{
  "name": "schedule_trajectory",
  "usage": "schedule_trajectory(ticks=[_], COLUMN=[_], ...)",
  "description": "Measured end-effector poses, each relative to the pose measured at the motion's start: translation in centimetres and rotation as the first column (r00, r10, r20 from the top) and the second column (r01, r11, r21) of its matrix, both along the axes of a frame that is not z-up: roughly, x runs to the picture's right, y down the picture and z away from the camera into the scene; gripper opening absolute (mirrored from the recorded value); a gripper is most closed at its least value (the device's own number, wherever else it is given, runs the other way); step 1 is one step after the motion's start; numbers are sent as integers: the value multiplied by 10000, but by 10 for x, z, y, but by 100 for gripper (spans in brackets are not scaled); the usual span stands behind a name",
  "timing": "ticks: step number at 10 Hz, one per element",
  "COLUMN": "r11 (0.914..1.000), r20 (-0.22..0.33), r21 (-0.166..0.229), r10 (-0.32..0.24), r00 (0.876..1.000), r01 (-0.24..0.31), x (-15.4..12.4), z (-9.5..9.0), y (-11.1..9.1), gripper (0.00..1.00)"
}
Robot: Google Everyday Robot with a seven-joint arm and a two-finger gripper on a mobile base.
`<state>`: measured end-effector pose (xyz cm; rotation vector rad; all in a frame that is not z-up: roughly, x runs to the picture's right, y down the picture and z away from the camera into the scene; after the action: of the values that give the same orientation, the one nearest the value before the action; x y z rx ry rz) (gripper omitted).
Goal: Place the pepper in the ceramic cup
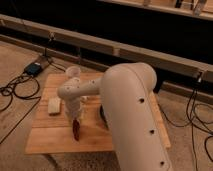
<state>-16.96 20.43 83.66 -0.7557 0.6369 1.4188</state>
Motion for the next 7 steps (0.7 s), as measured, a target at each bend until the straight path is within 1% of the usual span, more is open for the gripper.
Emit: schedule_trajectory(ticks=[1, 2, 4, 5, 6, 7], r11=[10000, 9997, 9981, 9966, 9956, 9933], r20=[21, 76, 382, 701, 962, 1331], r21=[87, 228, 591, 809, 940, 1156], r10=[38, 77, 150, 79, -38, -177], r00=[10000, 9999, 9992, 9975, 9954, 9909], r01=[-38, -79, -172, -136, -53, 22], x=[2, 4, 8, 8, 8, 4], z=[-1, -1, -3, -3, -3, -1], y=[-7, -19, -51, -71, -84, -101], gripper=[1, 0, 0, 0, 0, 0])
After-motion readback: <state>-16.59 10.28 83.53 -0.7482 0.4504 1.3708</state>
